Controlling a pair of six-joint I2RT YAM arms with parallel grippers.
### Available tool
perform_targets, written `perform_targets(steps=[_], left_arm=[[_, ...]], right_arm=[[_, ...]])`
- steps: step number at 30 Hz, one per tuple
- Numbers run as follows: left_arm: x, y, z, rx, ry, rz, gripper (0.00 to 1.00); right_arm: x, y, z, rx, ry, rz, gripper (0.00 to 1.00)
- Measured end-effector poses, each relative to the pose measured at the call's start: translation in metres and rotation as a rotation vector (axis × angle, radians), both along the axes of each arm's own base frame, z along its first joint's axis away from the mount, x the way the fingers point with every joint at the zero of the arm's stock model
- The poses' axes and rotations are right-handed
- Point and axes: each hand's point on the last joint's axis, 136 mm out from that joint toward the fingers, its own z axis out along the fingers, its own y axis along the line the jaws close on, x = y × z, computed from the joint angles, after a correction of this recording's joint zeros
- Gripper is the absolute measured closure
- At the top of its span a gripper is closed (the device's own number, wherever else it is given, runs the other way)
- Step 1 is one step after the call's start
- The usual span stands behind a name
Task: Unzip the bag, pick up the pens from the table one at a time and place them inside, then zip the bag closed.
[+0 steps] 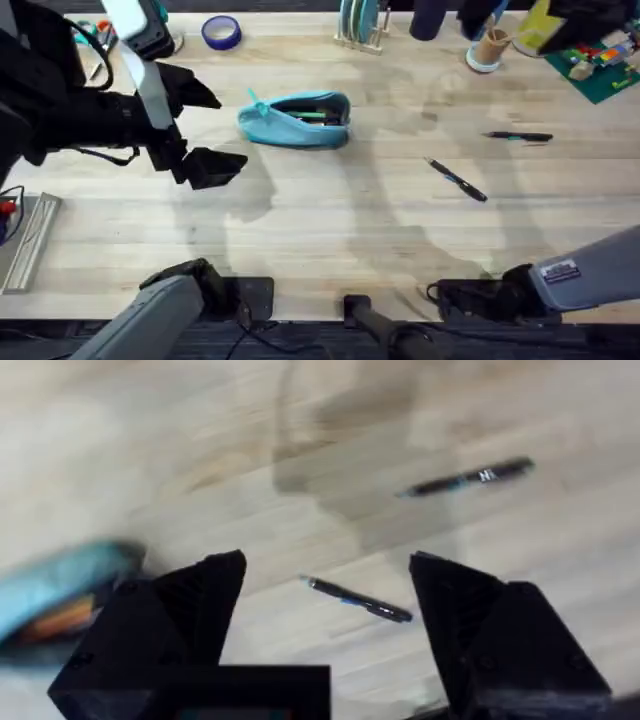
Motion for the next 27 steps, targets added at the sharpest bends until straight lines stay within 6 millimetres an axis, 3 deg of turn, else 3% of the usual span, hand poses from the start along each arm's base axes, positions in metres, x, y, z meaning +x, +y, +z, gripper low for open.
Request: perform_targets(steps=[10, 15, 21, 27], left_arm=[[0.000, 0.000, 0.000, 0.000, 0.000, 0.000, 0.007], [0.000, 0.000, 0.000, 0.000, 0.000, 0.000, 0.007], [0.000, 0.000, 0.000, 0.000, 0.000, 0.000, 0.007], [0.000, 0.000, 0.000, 0.000, 0.000, 0.000, 0.007]], right_arm=[[-0.012, -0.022, 0.001, 0.022, -0.067, -0.515, 0.005], [-0.017, -0.035, 0.001, 0.012, -0.066, -0.604, 0.005], [-0.038, -0.068, -0.003, -0.001, 0.008, -0.712, 0.006], [-0.042, -0.092, -0.003, 0.006, 0.012, -0.770, 0.007]])
